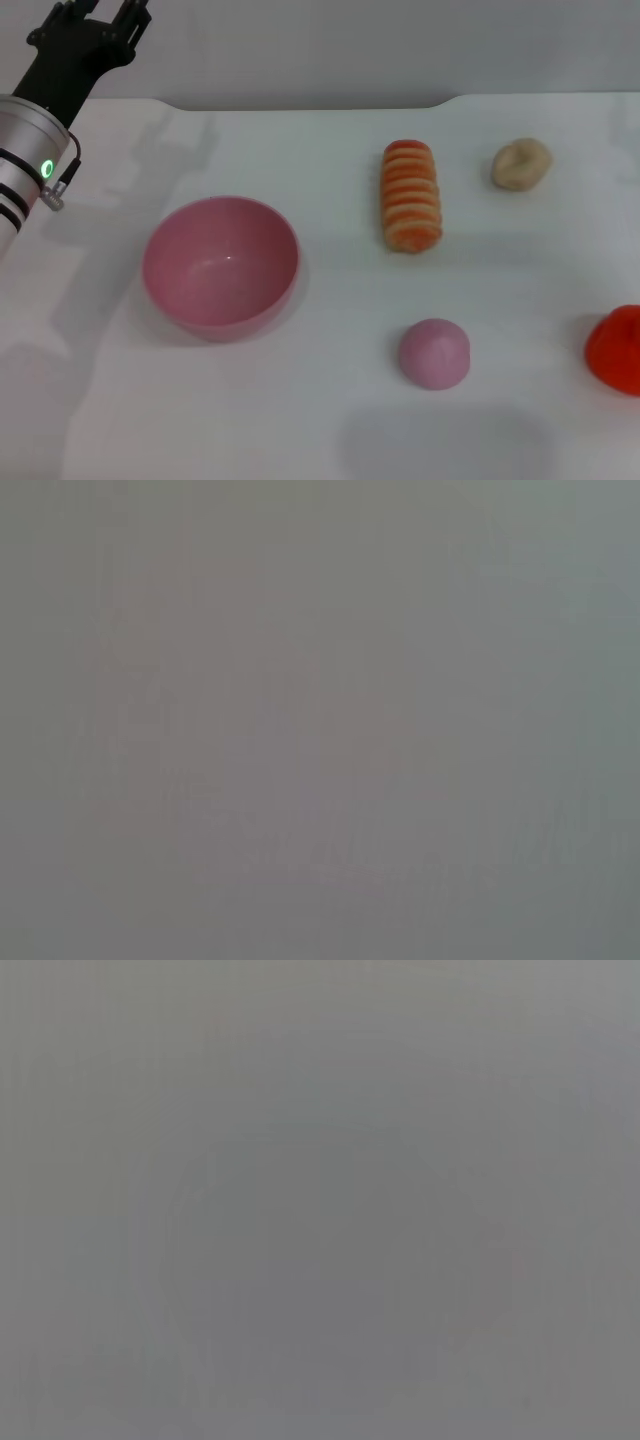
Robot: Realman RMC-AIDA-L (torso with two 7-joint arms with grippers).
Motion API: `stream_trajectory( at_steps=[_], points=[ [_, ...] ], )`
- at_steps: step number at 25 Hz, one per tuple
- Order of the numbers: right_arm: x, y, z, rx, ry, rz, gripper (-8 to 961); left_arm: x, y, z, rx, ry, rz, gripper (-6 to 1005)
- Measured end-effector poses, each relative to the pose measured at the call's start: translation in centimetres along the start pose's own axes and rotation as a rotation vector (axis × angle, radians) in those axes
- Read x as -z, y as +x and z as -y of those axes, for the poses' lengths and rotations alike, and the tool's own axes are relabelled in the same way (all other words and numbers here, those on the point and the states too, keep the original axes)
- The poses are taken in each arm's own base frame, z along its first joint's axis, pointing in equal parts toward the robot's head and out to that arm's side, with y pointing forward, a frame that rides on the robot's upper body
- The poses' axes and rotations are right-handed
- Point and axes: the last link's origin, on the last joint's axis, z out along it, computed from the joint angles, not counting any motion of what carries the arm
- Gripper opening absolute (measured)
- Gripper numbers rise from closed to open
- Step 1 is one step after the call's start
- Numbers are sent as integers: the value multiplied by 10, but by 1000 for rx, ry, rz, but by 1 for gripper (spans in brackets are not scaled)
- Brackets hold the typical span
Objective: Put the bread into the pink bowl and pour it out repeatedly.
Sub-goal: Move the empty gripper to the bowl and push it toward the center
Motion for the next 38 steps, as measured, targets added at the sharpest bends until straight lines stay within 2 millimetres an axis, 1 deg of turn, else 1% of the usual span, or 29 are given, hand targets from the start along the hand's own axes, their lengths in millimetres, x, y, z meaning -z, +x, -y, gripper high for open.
stream_trajectory(
  at_steps=[8, 12, 17, 25, 34, 38],
  points=[
    [0, 0, 1, -2, 7, 0, 502, -3, 2, -1, -3, -9, 2, 647],
    [2, 1, 3, -2, 11, -3, 502, -2, 3, 2, 9, -8, 13, 649],
    [7, 4, 10, -11, 41, -14, 503, -7, 4, 8, 15, -9, 55, 651],
    [12, 8, 17, -16, 67, -27, 504, -10, 6, 8, 30, -38, 90, 655],
    [11, 8, 17, -9, 67, -30, 505, -11, 11, 11, 48, -76, 121, 659],
    [11, 8, 17, -8, 67, -30, 505, -14, 17, 10, 51, -127, 148, 661]
  ],
)
